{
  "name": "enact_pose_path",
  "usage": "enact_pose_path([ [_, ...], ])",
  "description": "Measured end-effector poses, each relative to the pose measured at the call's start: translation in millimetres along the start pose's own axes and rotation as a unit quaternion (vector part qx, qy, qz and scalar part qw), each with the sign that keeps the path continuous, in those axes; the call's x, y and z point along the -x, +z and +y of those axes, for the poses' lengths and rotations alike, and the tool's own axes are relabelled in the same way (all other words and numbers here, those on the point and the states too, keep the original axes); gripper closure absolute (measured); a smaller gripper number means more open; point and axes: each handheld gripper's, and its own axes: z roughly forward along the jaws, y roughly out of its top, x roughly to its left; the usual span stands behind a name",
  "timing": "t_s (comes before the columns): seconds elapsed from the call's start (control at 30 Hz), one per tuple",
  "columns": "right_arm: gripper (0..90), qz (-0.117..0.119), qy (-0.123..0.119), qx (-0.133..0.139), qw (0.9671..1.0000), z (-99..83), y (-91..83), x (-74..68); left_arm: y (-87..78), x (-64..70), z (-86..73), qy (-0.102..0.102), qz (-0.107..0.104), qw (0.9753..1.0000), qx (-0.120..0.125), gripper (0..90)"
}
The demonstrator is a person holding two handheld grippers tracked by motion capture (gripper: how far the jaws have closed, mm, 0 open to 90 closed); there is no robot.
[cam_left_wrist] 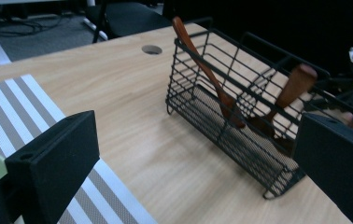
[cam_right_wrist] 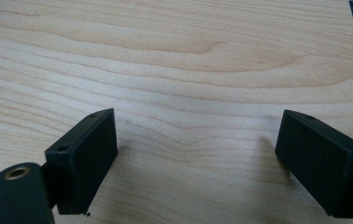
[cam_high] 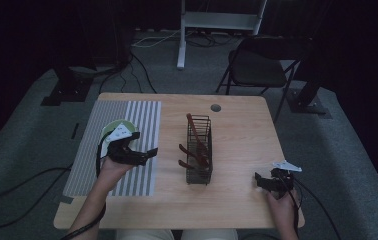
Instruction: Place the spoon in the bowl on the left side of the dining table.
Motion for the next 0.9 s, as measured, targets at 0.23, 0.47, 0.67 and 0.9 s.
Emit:
enact_pose_path([
  [0.23,12.1,0.0,0.0,0.0,1.0,0.0,0.0,0.1,11.5,3.7,16.0,0.014,0.007,0.9999,0.008,0.7],
  [0.47,12.1,0.0,-0.001,0.0,1.0,0.0,0.0,0.1,28.8,7.6,25.3,0.017,-0.002,0.9998,0.0,0.7],
  [0.67,12.1,0.0,0.0,0.0,1.0,0.0,0.0,0.0,48.2,10.5,39.8,0.024,-0.012,0.9996,-0.007,0.7],
  [0.9,12.2,0.0,0.0,0.0,1.0,0.0,0.0,0.0,63.9,12.8,48.0,0.017,-0.019,0.9997,-0.001,0.7],
])
